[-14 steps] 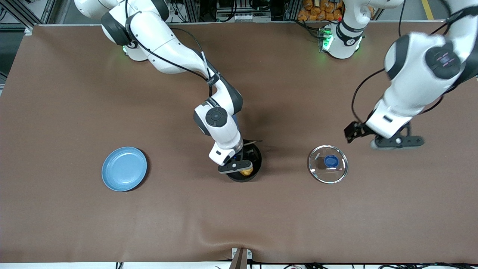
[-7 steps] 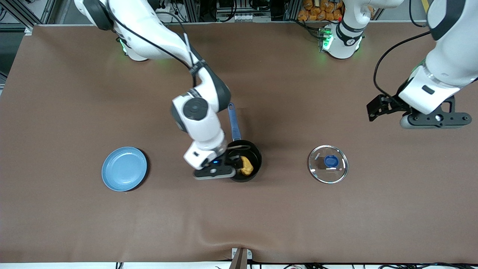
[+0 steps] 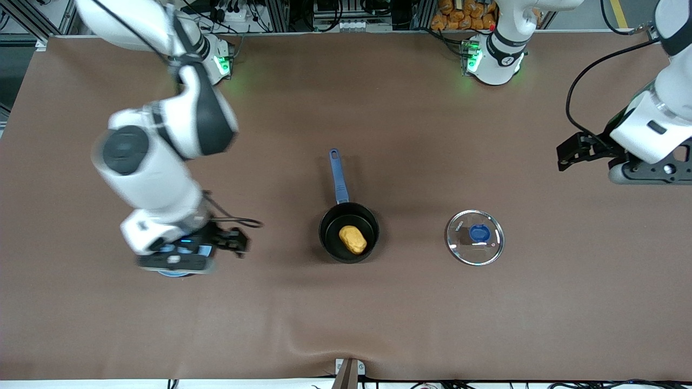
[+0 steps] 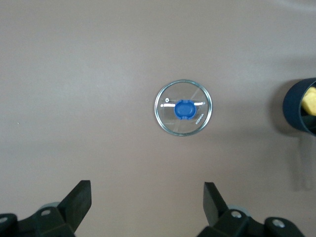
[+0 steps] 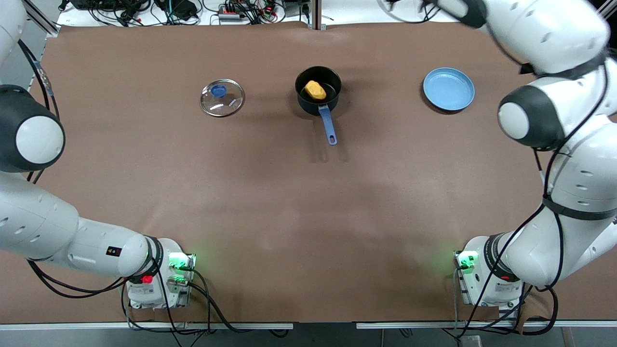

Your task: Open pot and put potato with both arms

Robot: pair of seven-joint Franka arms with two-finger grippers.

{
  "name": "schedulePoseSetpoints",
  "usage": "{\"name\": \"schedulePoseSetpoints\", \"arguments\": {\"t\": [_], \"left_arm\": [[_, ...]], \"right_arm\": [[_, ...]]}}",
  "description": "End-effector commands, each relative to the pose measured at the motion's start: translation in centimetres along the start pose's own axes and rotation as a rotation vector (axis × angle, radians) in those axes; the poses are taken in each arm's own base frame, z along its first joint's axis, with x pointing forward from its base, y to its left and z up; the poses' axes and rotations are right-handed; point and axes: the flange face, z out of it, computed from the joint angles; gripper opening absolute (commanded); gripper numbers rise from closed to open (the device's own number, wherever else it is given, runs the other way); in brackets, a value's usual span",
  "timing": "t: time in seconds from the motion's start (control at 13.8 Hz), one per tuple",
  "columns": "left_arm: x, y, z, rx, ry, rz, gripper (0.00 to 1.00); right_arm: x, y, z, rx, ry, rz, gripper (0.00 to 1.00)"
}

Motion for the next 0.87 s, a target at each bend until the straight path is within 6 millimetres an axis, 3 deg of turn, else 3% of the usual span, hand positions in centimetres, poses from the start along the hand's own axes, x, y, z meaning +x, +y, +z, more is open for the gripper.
{"name": "schedulePoseSetpoints", "arguments": {"t": [0.0, 0.22, 0.43, 0.58, 0.8], "left_arm": [[-0.7, -1.8, -2.2, -0.08, 0.008, -0.025, 1.0], [-2.9, -1.4, -3.0, -0.076, 0.011, -0.002, 1.0], [-5.7, -1.5, -3.3, -0.071, 0.022, -0.005, 1.0], [-5.7, -2.6, -3.7, -0.075, 0.048, -0.024, 1.0], [-5.8, -2.7, -3.8, -0.072, 0.049, -0.024, 1.0]], "right_arm": [[-0.7, 5.6, -3.3, -0.007, -0.074, -0.013, 1.0], [-2.0, 12.8, -6.2, 0.001, -0.091, 0.008, 1.0], [-4.2, 18.3, -9.1, 0.014, -0.081, -0.012, 1.0], [-5.7, 21.0, -10.8, 0.022, -0.071, -0.016, 1.0], [-8.7, 22.3, -12.4, 0.04, -0.032, -0.01, 1.0]]}}
